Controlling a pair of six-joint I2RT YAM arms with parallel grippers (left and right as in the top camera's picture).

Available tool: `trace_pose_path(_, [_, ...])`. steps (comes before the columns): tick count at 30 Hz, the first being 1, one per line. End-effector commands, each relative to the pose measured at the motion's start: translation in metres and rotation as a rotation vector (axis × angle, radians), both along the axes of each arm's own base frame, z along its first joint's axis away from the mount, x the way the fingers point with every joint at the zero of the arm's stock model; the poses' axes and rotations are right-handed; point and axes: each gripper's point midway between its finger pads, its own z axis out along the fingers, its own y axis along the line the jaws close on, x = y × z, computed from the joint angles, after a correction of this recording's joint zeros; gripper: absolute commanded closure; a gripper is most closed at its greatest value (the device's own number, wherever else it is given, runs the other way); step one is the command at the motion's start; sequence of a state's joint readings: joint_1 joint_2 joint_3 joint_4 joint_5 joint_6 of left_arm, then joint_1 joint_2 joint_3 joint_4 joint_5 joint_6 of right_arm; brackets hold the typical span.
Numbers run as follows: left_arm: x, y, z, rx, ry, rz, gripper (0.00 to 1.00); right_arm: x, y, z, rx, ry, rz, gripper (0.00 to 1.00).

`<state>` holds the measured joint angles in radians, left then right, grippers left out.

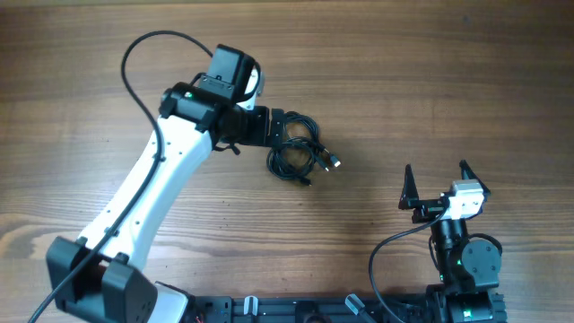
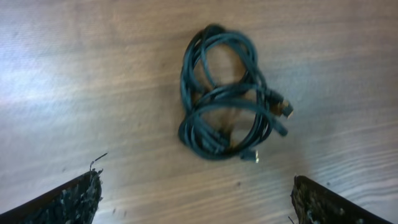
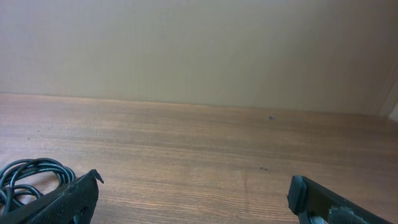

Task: Untangle cables
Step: 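Reach the left gripper forward and down onto the black cable bundle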

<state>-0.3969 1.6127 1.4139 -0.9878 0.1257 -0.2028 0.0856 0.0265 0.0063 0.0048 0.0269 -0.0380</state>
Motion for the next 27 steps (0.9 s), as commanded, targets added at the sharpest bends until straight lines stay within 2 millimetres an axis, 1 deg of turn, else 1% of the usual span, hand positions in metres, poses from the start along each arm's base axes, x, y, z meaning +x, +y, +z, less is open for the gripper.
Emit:
trace_pose_path(1, [0.021,-0.008,-0.016,-0.002,0.0,0.04,0.0,0.0,0.0,0.001,0.015,-0.005,-0.004,0.0])
trace_pose_path(5, [0.033,-0.013,-0.041,-0.007,0.035,0.087,0.0,0.0,0.0,0.001,0.015,-0.005,-0.004,0.0])
trace_pose_path(7, [0.04,-0.016,-0.065,-0.002,0.074,0.119,0.0,0.0,0.0,0.001,0.015,-0.005,-0.004,0.0])
trace_pose_path(10, [0.048,-0.02,-0.086,0.006,0.089,0.119,0.0,0.0,0.0,0.001,0.015,-0.005,-0.004,0.0])
trace_pose_path(11, [0.05,-0.019,-0.097,0.02,0.101,0.123,0.0,0.0,0.0,0.001,0.015,-0.005,-0.004,0.0])
trace_pose_path(16, [0.05,-0.017,-0.136,0.081,0.151,0.143,0.0,0.0,0.0,0.001,0.015,-0.005,-0.004,0.0])
trace_pose_path(20, [0.056,-0.029,-0.147,0.118,0.105,0.122,0.0,0.0,0.0,0.001,0.015,-0.005,-0.004,0.0])
trace_pose_path(23, [0.06,-0.03,-0.151,0.138,0.081,0.164,0.0,0.0,0.0,0.001,0.015,-0.005,-0.004,0.0])
trace_pose_path(25, [0.061,-0.03,-0.153,0.136,0.084,0.173,0.0,0.0,0.0,0.001,0.015,-0.005,-0.004,0.01])
trace_pose_path(27, [0.059,-0.029,-0.159,0.144,0.096,0.171,0.0,0.0,0.0,0.001,0.015,-0.005,-0.004,0.0])
